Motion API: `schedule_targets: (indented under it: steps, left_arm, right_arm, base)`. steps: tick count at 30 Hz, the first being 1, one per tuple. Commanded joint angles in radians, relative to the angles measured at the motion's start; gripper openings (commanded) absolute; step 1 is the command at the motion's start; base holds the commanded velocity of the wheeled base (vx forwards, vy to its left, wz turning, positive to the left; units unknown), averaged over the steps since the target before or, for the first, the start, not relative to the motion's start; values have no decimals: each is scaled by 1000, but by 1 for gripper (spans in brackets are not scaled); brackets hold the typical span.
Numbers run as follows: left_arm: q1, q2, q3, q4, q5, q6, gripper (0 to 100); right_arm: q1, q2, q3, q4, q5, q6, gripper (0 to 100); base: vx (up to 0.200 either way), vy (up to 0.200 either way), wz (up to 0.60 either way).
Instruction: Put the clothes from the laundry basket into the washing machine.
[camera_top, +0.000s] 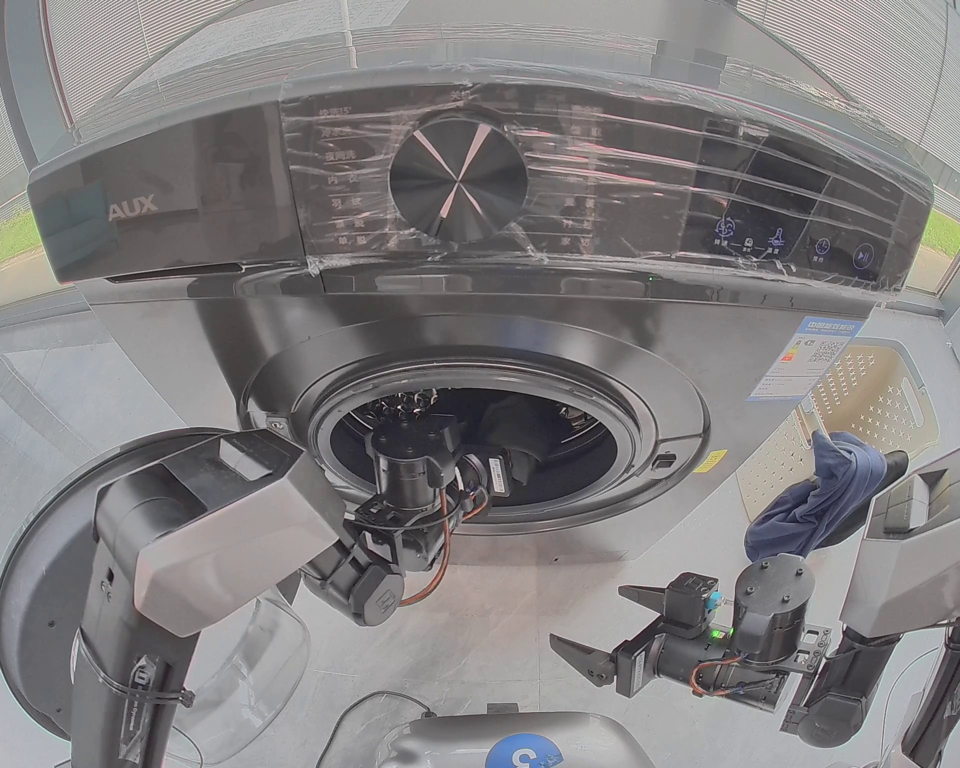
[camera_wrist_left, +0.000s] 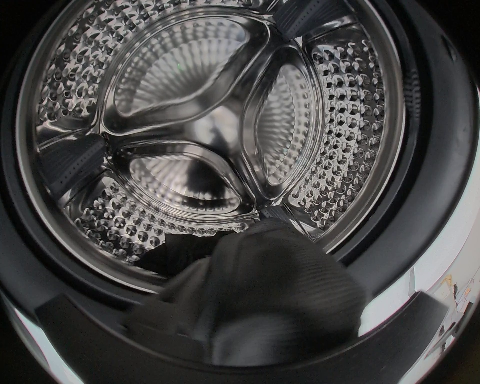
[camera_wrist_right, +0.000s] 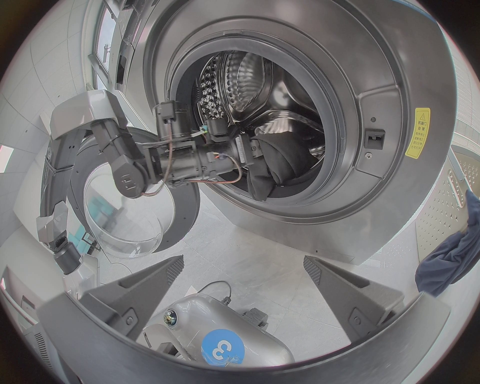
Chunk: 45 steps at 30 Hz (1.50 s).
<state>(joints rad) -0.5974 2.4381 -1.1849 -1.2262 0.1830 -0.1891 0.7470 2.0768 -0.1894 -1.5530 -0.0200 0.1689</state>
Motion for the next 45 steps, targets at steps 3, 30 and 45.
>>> schedule_targets:
  steps: [3,30,45]
  left_arm:
    - [-4,159,-297,132,9,-12,0]
    - [45,159,-794,651,81,-495,100]
    - [16,10,-731,999,67,-697,100]
  right_arm:
    - [0,3,1,-12,0,0,100]
    - [2,8,8,-12,0,0,100]
    - [2,8,8,-12,0,0,100]
  base:
    - [0,0,0]
    - [0,0,0]
    - [0,0,0]
